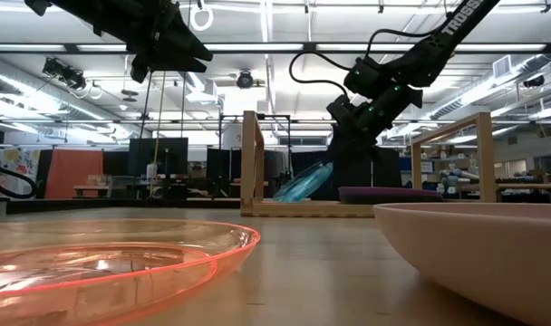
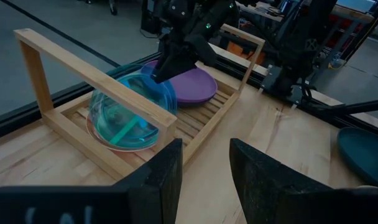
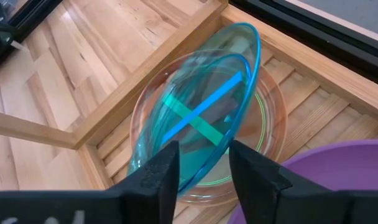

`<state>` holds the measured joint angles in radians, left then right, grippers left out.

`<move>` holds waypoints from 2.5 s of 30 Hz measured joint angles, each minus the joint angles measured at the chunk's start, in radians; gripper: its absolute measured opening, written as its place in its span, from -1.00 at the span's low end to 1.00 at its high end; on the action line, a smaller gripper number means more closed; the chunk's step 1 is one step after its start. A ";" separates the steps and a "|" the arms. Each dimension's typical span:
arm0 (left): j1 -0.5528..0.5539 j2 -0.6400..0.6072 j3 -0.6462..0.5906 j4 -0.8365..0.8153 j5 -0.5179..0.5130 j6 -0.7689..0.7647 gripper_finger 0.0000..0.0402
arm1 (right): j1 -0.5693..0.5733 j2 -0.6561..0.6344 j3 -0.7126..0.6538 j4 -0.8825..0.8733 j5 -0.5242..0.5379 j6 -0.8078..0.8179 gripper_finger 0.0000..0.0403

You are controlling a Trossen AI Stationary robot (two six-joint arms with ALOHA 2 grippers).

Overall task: Place and stack plates onto a shelf
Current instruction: Stack the small blue plate on top of the small green plate on the shelf, then stack the small orange plate on top of the small blue plate on the shelf

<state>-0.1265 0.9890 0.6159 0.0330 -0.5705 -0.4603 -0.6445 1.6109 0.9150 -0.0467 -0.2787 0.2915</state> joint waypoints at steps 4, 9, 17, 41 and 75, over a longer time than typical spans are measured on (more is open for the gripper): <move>0.000 0.000 0.000 0.000 0.000 0.000 -0.31 | 0.000 0.000 0.000 0.000 0.006 -0.006 -0.21; 0.000 0.000 0.000 0.000 0.000 0.000 -0.31 | 0.000 0.000 0.000 0.000 0.034 -0.007 -0.14; 0.000 0.000 0.000 0.000 0.000 0.000 -0.31 | 0.000 0.000 0.000 -0.005 0.034 -0.007 -0.03; 0.000 0.000 0.000 -0.027 0.058 -0.001 -0.31 | 0.015 0.000 0.000 0.034 0.006 -0.013 0.04; -0.378 0.302 -0.001 -0.138 0.321 -0.443 -0.31 | 0.798 0.000 0.000 0.027 0.167 0.190 0.03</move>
<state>-0.5044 1.2914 0.6151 -0.1048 -0.2493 -0.9037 0.1539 1.6108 0.9150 -0.0194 -0.1121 0.4816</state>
